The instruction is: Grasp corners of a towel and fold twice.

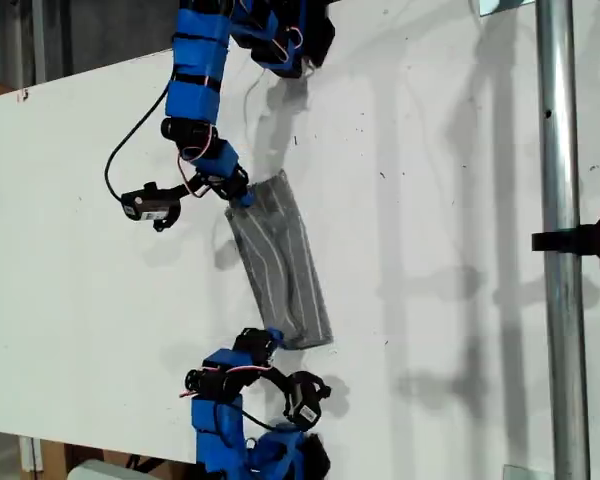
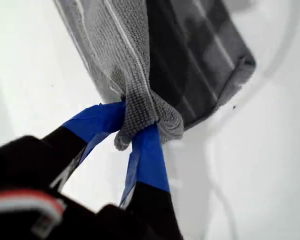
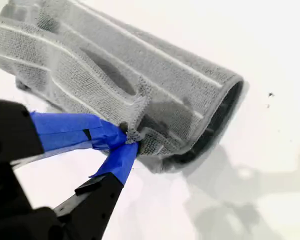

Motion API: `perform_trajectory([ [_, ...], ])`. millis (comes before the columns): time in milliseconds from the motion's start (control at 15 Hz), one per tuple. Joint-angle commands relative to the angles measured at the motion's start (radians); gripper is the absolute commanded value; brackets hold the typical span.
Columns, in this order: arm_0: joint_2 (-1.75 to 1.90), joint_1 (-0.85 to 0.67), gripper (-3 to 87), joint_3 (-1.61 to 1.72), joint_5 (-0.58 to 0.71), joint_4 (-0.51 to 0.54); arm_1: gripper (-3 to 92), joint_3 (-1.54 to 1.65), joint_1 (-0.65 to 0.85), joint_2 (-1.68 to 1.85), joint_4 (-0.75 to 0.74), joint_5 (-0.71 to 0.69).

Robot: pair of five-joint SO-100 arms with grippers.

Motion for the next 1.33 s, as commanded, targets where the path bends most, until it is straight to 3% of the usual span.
perform_trajectory([
  [0,0.121,-0.101,-2.7,0.067,0.025,-0.044,-0.2,-0.201,0.077,-0.103,-0.060,-0.054],
  [333,0.218,-0.178,-2.7,0.104,0.086,-0.058,-0.2,-0.278,0.150,-0.071,-0.150,-0.086],
  [800,0.103,0.005,-2.7,0.324,-0.066,-0.278,-0.2,-0.087,0.014,-0.161,-0.021,0.025],
  [1200,0.029,0.057,-2.6,0.371,-0.115,-0.330,-0.2,-0.114,-0.035,-0.350,0.078,0.100],
  [1267,0.043,0.060,4.0,0.364,-0.115,-0.307,9.4,-0.138,-0.032,-0.345,0.114,0.104],
])
